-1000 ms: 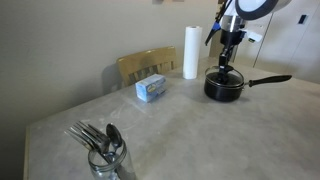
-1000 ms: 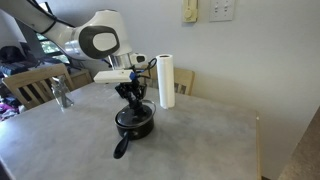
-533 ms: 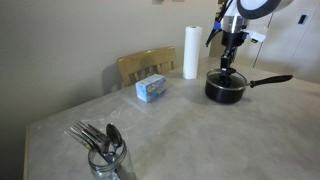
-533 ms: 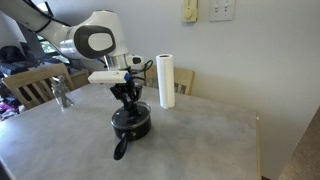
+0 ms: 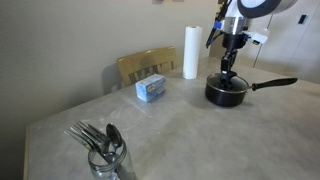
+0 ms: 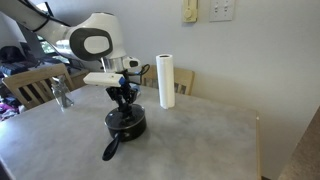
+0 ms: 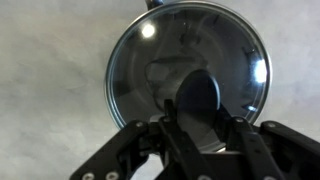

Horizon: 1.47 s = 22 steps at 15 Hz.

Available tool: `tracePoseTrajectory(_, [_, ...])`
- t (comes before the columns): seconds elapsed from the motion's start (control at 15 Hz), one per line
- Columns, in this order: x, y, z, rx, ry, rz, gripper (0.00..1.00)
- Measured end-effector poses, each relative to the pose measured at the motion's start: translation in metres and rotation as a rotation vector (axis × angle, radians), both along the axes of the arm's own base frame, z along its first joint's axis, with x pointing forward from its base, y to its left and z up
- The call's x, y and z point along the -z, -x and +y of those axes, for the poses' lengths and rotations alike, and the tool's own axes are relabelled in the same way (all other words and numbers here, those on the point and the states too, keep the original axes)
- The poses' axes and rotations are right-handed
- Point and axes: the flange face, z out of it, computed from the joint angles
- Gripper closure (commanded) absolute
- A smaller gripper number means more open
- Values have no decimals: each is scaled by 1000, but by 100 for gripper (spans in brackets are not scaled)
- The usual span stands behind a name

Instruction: Pick up the lid and put it on the pot

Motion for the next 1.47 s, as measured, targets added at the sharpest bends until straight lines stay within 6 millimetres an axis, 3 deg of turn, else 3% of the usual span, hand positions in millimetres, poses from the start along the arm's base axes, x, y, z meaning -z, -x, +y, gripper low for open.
tracePoseTrajectory(0.27, [-1, 2, 7, 16, -70, -46, 86])
tracePoseTrajectory(0.33, [-1, 3, 8, 15, -73, -55, 36])
tracePoseTrajectory(0.4, [-1, 4, 9, 14, -72, -64, 35])
tracePoseTrajectory(0.73, [2, 10, 19, -1, -61, -73, 2])
tracePoseTrajectory(1.2, [-43, 15, 30, -4, -41, -125, 0])
tracePoseTrajectory(1.47, [-58, 16, 31, -6, -14, -139, 0])
